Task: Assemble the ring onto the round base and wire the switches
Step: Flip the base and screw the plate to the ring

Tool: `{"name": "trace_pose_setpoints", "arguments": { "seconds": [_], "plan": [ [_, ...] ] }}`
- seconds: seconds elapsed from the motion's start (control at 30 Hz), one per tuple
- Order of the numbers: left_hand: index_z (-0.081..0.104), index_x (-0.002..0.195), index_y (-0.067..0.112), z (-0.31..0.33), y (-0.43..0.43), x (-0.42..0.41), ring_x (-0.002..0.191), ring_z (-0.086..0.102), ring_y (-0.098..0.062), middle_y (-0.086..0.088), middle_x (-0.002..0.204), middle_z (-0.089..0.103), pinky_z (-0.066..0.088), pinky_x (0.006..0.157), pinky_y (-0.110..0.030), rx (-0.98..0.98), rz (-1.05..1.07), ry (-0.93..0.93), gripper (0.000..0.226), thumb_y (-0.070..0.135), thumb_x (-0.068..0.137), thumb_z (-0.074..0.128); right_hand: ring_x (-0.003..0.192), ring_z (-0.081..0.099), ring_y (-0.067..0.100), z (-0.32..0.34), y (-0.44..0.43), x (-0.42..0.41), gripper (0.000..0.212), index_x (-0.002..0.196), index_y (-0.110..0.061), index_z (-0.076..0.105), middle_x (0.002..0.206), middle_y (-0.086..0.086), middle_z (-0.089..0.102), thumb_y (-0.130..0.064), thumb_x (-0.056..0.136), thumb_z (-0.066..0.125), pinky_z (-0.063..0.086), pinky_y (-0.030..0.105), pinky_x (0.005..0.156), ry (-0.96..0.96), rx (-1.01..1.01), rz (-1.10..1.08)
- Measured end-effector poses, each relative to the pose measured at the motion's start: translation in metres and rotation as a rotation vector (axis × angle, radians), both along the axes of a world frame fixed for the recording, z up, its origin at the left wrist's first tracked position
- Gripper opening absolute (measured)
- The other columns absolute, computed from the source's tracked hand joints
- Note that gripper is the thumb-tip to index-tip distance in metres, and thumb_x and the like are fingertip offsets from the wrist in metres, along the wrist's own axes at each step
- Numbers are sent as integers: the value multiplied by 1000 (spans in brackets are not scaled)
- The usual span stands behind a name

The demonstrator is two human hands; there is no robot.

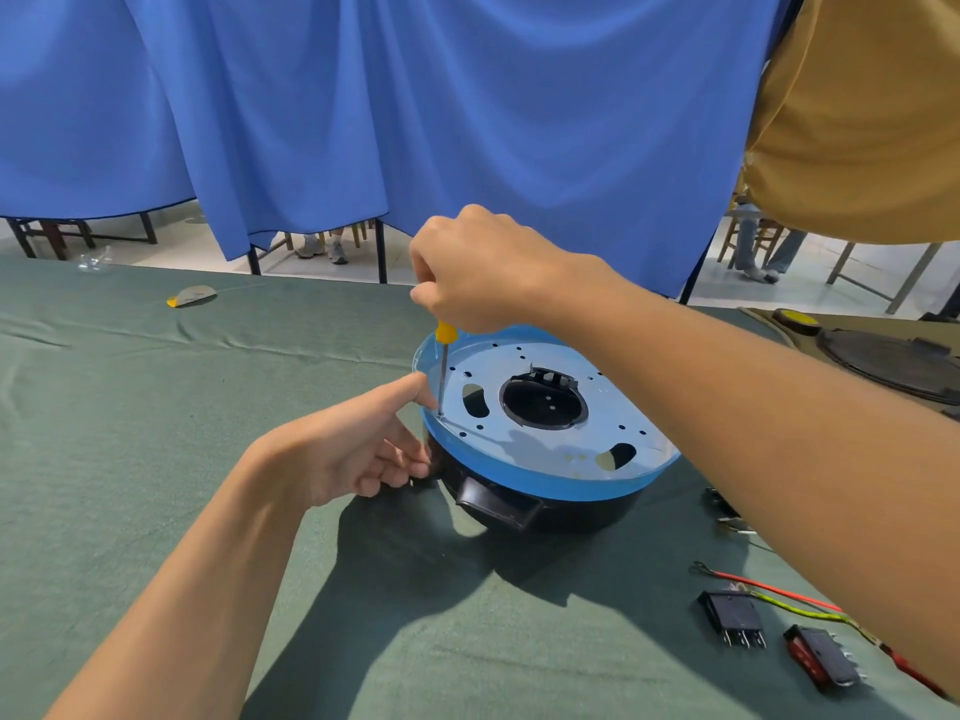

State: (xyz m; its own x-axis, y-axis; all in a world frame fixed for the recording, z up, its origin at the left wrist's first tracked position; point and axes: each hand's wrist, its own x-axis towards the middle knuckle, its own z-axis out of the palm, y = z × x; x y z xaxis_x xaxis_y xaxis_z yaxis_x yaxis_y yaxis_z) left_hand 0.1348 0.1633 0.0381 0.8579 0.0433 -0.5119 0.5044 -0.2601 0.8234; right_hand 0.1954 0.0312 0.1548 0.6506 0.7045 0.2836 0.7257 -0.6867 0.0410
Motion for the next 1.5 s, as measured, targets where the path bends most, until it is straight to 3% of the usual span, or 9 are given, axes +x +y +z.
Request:
{"name": "trace_pose_setpoints", "arguments": {
  "seconds": [0.37, 0.67, 0.77, 0.93, 1.07, 1.13, 1.27, 1.37, 1.5],
  "plan": [
    [72, 103, -3, 3, 2, -1, 57, 45, -13, -3, 69, 56, 30, 53, -25, 127, -132, 10, 66, 56, 89, 46, 75, 49, 21, -8, -1, 0, 9, 96, -16, 56, 80, -3, 41, -22, 91, 50, 33, 31, 54, 33, -27, 61],
    [75, 96, 10, 6, 5, -2, 58, 48, -9, 0, 69, 63, 33, 55, -24, 176, -100, -28, 51, 57, 82, 63, 73, 49, 19, -13, -2, 0, 12, 97, -14, 58, 79, -2, 47, -21, 91, 50, 37, 31, 53, 30, -38, 87],
    [72, 96, 18, 11, 5, 0, 66, 56, -11, 4, 76, 70, 39, 56, -23, 353, 8, -214, 41, 55, 79, 71, 65, 43, 17, -12, -4, -3, 5, 85, -16, 53, 75, -2, 41, -19, 89, 50, 31, 29, 51, 17, -19, 63],
    [72, 82, 33, 18, 2, 2, 86, 60, -3, 9, 92, 67, 42, 65, -28, 457, 120, -666, 18, 37, 71, 84, 56, 26, 17, -14, -6, -10, 35, 64, -18, 25, 69, 1, 29, -12, 85, 52, 17, 29, 48, -73, 26, -67],
    [76, 70, 35, 12, -20, 2, 70, 58, 5, 15, 77, 73, 41, 62, -12, 446, 82, -799, 10, 34, 69, 86, 55, 23, 16, -14, -4, -13, 39, 63, -20, 24, 68, 0, 27, -15, 87, 54, 15, 29, 47, -117, 7, -125],
    [74, 65, 37, 8, -27, 2, 63, 59, 1, 15, 68, 72, 40, 56, -10, 439, 123, -835, 19, 23, 73, 84, 55, 23, 16, -14, -4, -14, 41, 63, -21, 24, 68, -1, 27, -22, 91, 54, 16, 30, 47, -112, 5, -130],
    [77, 69, 35, 8, -23, 1, 85, 68, -32, 6, 72, 75, 53, 79, -40, 402, 121, -808, 20, 16, 75, 82, 78, 51, 24, -7, -5, -15, 16, 87, -13, 54, 89, 7, 53, -29, 92, 54, 35, 32, 56, 27, -9, 37],
    [77, 71, 37, 10, -17, 0, 89, 71, -17, 15, 79, 76, 53, 81, -37, 372, 70, -795, 22, 16, 78, 80, 88, 57, 28, 4, -6, -18, 28, 110, -3, 63, 107, 17, 63, -12, 86, 53, 34, 30, 51, 83, -91, 90],
    [78, 87, 29, 8, -14, 2, 92, 70, -2, 19, 89, 75, 53, 90, -29, 323, -21, -752, 13, 17, 82, 76, 71, 47, 19, 4, -9, -17, 17, 76, -16, 49, 87, 8, 50, -16, 91, 58, 31, 29, 47, 62, -96, 83]
  ]
}}
